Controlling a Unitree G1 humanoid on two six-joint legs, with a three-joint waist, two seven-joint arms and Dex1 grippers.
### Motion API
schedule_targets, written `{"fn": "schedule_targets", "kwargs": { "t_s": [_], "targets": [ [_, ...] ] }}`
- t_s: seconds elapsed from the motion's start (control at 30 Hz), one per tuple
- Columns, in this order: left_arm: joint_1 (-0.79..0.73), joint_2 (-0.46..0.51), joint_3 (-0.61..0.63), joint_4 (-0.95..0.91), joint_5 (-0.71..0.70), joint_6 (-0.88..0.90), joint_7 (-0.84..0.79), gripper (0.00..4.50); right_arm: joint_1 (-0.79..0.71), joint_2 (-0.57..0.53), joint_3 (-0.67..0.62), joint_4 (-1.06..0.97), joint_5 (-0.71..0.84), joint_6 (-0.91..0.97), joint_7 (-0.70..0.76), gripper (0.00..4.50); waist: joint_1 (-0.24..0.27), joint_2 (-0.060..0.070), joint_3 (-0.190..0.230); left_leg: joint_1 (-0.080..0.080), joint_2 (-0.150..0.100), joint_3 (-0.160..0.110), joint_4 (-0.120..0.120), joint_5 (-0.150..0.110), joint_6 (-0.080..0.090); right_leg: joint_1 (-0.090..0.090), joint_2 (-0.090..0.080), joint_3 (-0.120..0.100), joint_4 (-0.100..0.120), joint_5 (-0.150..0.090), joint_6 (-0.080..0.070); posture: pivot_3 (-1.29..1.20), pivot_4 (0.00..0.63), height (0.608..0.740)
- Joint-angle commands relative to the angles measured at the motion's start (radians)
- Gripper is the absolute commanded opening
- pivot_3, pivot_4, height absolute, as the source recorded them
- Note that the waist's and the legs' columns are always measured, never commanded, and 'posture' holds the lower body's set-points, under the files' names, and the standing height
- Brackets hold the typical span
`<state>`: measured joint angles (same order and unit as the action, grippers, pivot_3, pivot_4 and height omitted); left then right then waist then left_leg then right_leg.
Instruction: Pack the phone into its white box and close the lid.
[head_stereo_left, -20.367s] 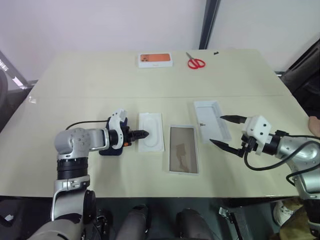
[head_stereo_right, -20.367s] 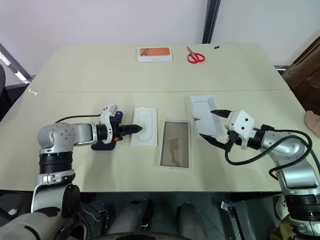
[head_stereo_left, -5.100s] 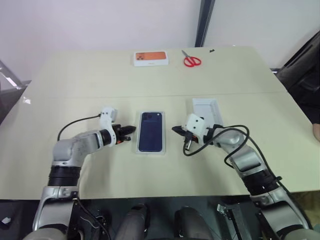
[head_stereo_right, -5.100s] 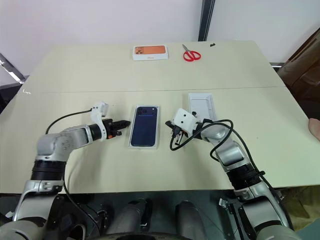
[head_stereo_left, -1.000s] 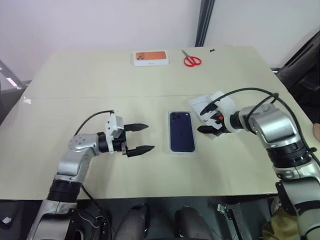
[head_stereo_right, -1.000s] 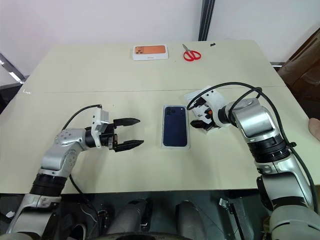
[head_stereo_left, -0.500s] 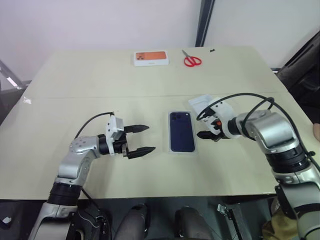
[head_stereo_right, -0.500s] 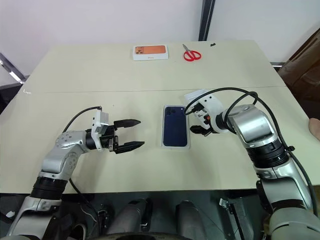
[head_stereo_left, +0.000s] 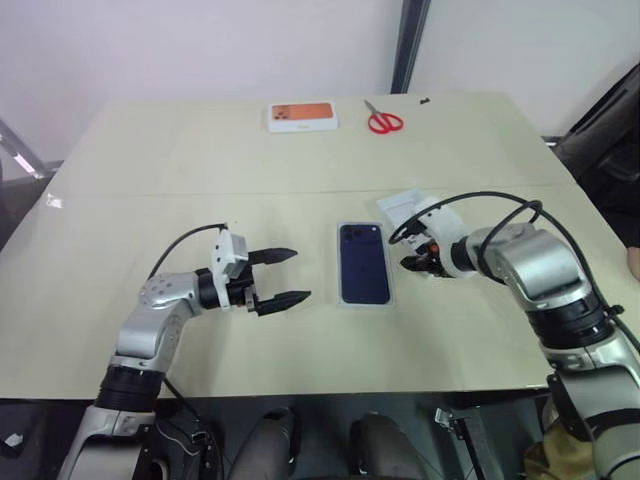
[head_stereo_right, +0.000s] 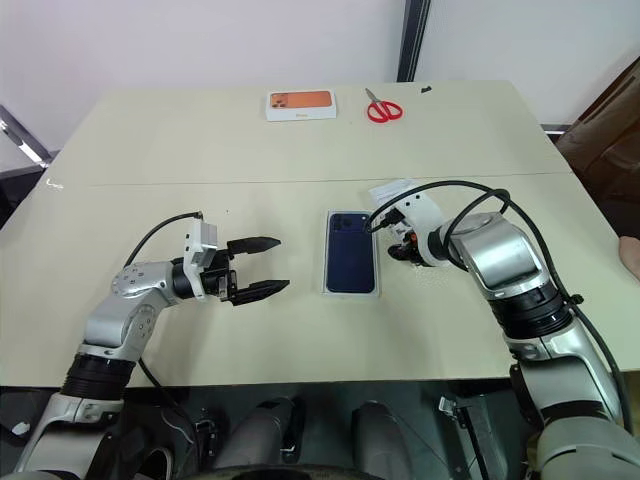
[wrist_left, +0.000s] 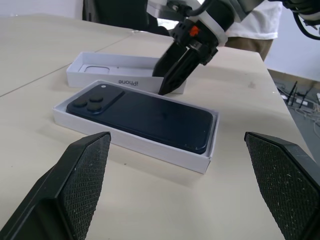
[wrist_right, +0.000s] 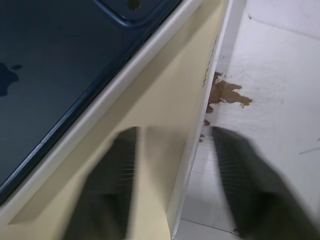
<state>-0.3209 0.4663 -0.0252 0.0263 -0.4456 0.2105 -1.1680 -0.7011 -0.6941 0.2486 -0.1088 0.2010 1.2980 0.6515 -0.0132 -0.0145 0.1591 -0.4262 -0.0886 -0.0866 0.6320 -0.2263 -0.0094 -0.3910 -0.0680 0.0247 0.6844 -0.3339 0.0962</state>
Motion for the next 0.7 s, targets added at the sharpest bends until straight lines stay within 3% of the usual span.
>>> {"fn": "schedule_targets", "kwargs": {
  "t_s": [0.03, 0.33, 0.7],
  "targets": [
    [-0.005, -0.006, -0.003, -0.041, -0.013, 0.0, 0.012, 4.5, -0.015, 0.011, -0.022, 0.007, 0.001, -0.019, -0.02, 2.07, 0.0, 0.0, 0.0, 0.0, 0.0, 0.0, 0.0, 0.0, 0.0, 0.0, 0.0, 0.0, 0.0, 0.0, 0.0, 0.0, 0.15, 0.734],
    [0.008, -0.016, -0.012, -0.056, -0.008, 0.009, 0.032, 4.5, -0.091, 0.107, -0.121, 0.073, 0.021, 0.075, -0.094, 2.07, -0.003, 0.0, 0.0, 0.0, 0.0, 0.0, 0.0, 0.0, 0.0, 0.0, 0.0, 0.0, 0.0, 0.0, 0.0, 0.0, 0.15, 0.734],
    [0.016, -0.016, -0.025, -0.069, -0.007, 0.015, 0.055, 4.5, -0.067, 0.097, -0.064, 0.1, 0.005, 0.025, -0.119, 2.07, -0.002, 0.0, 0.0, 0.0, 0.0, 0.0, 0.0, 0.0, 0.0, 0.0, 0.0, 0.0, 0.0, 0.0, 0.0, 0.0, 0.15, 0.734]
  ]
}}
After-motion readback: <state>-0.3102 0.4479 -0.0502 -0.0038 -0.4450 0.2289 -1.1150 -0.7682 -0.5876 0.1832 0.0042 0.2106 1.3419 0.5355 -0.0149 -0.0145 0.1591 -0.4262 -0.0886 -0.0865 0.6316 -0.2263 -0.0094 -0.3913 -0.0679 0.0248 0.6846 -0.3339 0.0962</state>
